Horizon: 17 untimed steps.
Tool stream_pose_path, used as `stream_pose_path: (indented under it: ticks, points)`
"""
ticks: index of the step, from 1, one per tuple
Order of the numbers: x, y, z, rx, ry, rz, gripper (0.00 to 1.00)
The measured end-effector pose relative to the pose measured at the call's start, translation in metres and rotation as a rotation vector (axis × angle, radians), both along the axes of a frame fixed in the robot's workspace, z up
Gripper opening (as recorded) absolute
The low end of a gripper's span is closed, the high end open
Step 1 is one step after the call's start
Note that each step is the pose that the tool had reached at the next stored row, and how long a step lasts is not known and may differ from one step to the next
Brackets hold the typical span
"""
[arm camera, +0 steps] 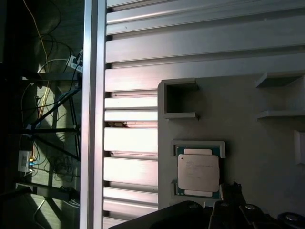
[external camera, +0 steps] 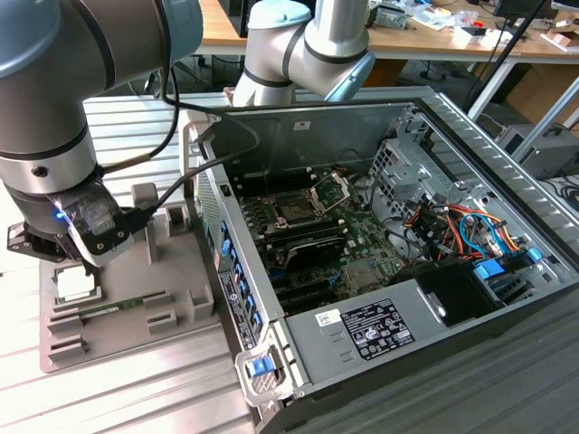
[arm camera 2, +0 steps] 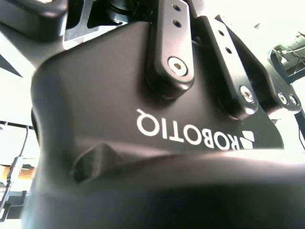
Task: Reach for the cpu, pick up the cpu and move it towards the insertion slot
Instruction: 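Pick up the cpu and move it towards the insertion slot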
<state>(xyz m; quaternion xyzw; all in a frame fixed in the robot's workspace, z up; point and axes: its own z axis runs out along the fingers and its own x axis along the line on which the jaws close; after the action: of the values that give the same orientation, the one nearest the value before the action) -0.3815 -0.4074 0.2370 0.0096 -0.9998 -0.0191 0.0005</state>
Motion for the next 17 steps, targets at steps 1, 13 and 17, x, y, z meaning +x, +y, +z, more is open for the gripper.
stream_pose_path:
  ticks: [1, 13, 17]
  points:
    - [0.0000, 0.0000, -0.0004, 0.0000, 0.0000, 0.000, 0.10]
    - [0.0000, 0.0000, -0.0035, 0.0000, -0.0001, 0.000, 0.10]
    - [0.0000, 0.0000, -0.0048, 0.0000, -0.0001, 0.000, 0.10]
